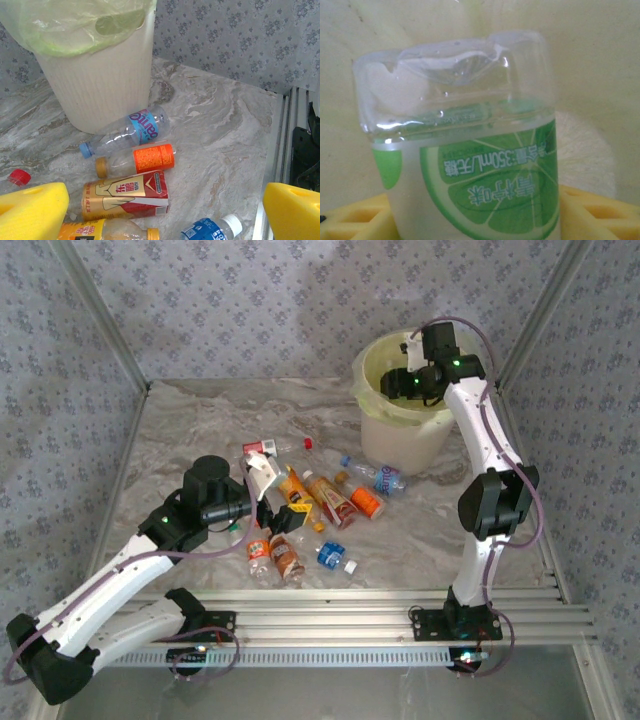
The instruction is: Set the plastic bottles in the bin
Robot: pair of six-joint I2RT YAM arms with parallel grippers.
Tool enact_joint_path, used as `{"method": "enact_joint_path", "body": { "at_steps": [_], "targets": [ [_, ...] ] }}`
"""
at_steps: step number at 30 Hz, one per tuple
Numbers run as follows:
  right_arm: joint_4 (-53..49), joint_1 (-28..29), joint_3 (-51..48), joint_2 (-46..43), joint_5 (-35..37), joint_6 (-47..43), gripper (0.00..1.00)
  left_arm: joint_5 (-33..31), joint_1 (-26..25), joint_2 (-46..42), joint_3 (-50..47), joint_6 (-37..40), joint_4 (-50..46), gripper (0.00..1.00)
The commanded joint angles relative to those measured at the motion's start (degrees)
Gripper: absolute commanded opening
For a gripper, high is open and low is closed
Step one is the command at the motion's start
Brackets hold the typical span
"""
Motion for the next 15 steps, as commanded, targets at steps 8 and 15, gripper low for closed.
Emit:
{"method": "enact_joint_path", "body": {
  "at_steps": [8, 15],
  "targets": [
    [-0.4, -0.1, 0.4, -1.4, 0.8, 1.1, 0.79, 1.9, -0.3, -0.1, 0.6, 1.1, -0.6, 1.0],
    [0.4, -0.1, -0.3, -5.7, 4.0, 1.5, 0.79, 2.4, -0.3, -0.2, 0.7, 1.2, -0.6, 1.0]
  ]
}}
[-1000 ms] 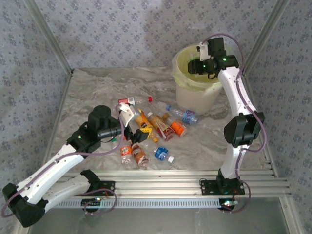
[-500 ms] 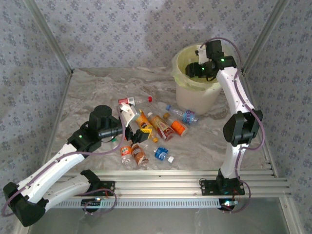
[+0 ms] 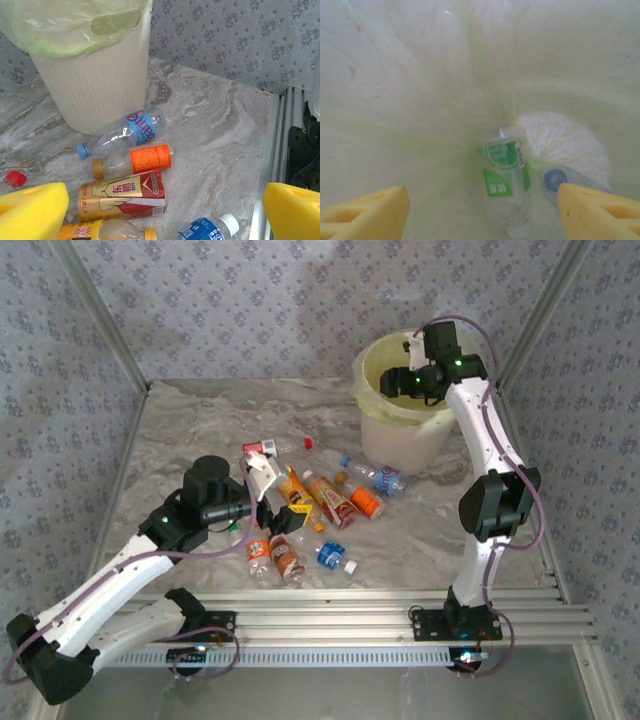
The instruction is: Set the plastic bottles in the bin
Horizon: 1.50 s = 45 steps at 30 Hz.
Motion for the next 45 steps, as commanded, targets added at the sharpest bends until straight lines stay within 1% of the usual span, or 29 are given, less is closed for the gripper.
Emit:
{"method": "enact_joint_path", "body": {
  "at_steps": [1, 8, 16, 19, 23, 27, 30, 34, 38, 40, 45],
  "targets": [
    [0.6, 0.0, -0.4, -5.1, 2.6, 0.6, 0.79, 1.7, -0.4, -0.1, 0.7, 1.2, -0.7, 1.0],
    [1.3, 1.0, -2.9, -11.3, 4.2, 0.3, 0.75, 2.6, -0.3, -0.1, 1.0, 1.4, -1.1, 1.0],
    [2.9, 4.5, -12.1, -22.1, 5.0, 0.0, 0.7, 3.3, -0.3, -0.2, 3.1, 5.1, -6.0, 1.0],
    [2.6, 7.0, -16.5, -26.8, 5.2, 0.2, 0.69, 3.9, -0.3, -0.1, 4.2, 6.8, -8.5, 1.0],
    [2.0, 12.1, -24.5, -33.1, 5.9, 0.6, 0.68, 4.7, -0.3, 0.2, 6.2, 9.1, -13.1, 1.0],
    [1.7, 17.6, -33.4, -38.9, 7.2, 2.1, 0.68, 5.5, -0.4, -0.1, 8.1, 9.0, -16.6, 1.0],
    [1.5, 21.6, -39.0, -42.2, 6.7, 2.9, 0.67, 6.1, -0.4, -1.4, 8.5, 8.4, -18.6, 1.0],
    [2.2, 26.9, -45.7, -44.2, 5.5, 4.2, 0.68, 5.8, -0.4, -3.8, 8.0, 7.8, -21.6, 1.0],
    [4.7, 30.9, -50.8, -44.5, 4.1, 5.3, 0.68, 5.0, -0.4, -6.5, 6.8, 6.7, -23.5, 1.0],
    [6.2, 33.4, -53.5, -44.0, 4.2, 5.7, 0.68, 4.9, -0.4, -7.6, 6.3, 6.0, -24.3, 1.0],
    [7.7, 38.2, -55.8, -40.6, 5.7, 5.9, 0.69, 5.6, -0.4, -8.9, 4.5, 4.8, -24.2, 1.0]
  ]
}}
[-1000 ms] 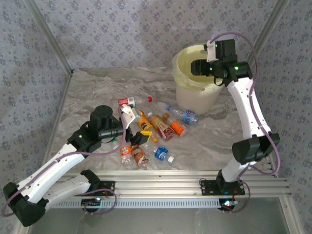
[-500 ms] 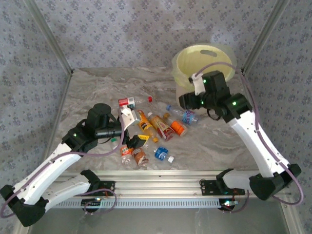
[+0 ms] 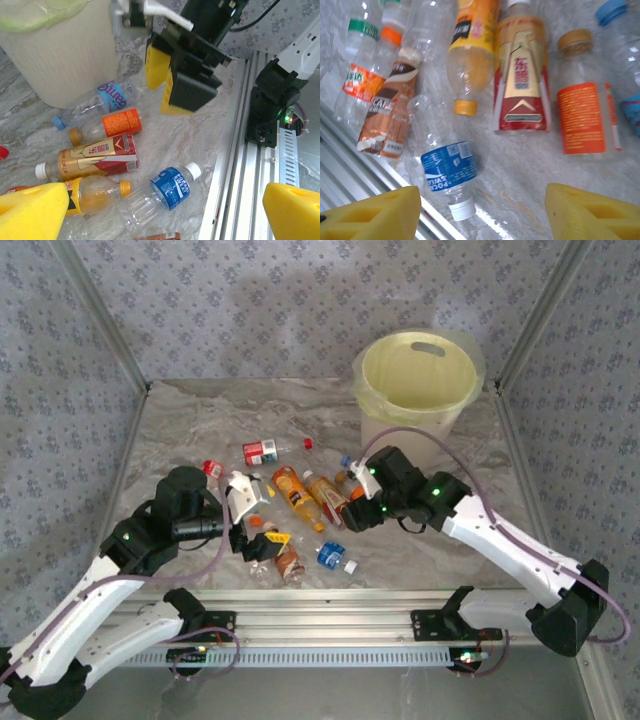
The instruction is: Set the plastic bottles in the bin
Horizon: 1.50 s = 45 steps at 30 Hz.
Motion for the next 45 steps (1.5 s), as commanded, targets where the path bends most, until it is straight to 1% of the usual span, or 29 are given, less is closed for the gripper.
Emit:
{"method": "enact_joint_path", "body": {
  "at_steps": [1, 10, 16, 23, 29, 45],
  "targets": [
    [2.9, 2.7, -1.4, 2.2, 0.5, 1.1, 0.69, 1.2, -0.4, -0.6, -1.9, -1.3, -1.1, 1.0],
    [6.3, 9.1, -1.7, 12.4, 2.2, 0.5, 0.73, 1.9, -0.4, -0.8, -4.8, -2.1, 1.4, 1.0],
    [7.6, 12.0, -1.9, 16.8, 3.4, 0.9, 0.77, 2.0, -0.3, -0.7, -5.5, -2.1, 2.0, 1.0],
    [7.9, 12.9, -1.7, 20.2, 3.9, 0.6, 0.78, 0.6, -0.4, -1.9, -6.3, -1.7, 1.1, 1.0],
    [8.1, 13.0, -1.7, 21.3, 4.2, 0.5, 0.79, -1.0, -0.4, -3.0, -6.7, -1.4, 0.7, 1.0],
    [7.9, 13.4, -1.4, 24.7, 3.3, -0.2, 0.79, -1.3, -0.4, -3.6, -7.1, -1.4, 0.8, 1.0]
  ]
}}
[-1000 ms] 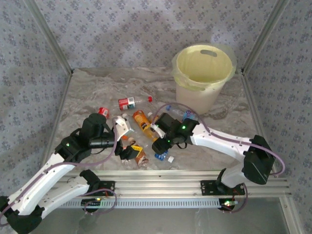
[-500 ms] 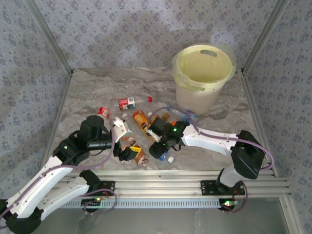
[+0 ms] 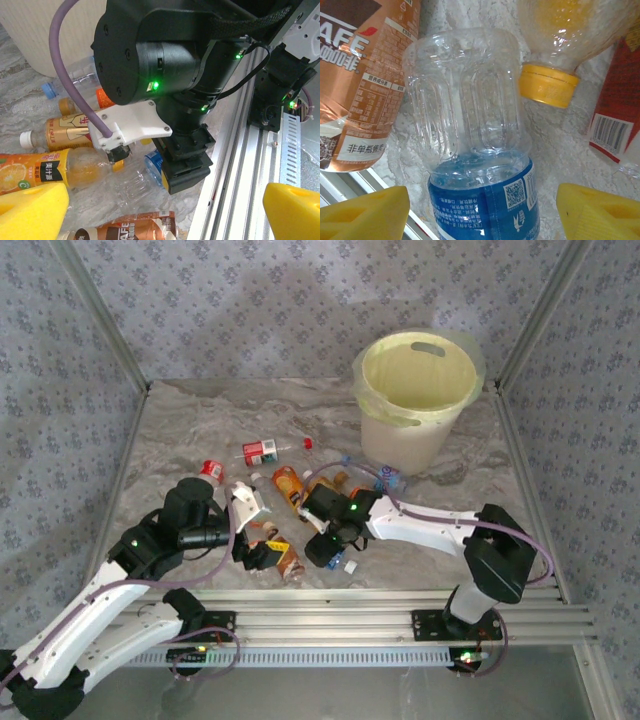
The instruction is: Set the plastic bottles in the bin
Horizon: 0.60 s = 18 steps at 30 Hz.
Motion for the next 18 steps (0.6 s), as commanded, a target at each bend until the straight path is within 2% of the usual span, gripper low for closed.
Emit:
{"method": "enact_joint_path", "body": {
  "at_steps": [1, 18],
  "targets": [
    [-0.6, 0.5, 0.0, 1.6, 0.0, -0.4, 0.79, -0.1, -0.4, -0.9, -0.3, 0.2, 0.2, 1.0],
    [-0.1, 1.0, 0.0, 5.9, -0.5, -1.2, 0.81, 0.1, -0.4, -0.9, -0.5, 0.0, 0.6, 1.0]
  ]
}}
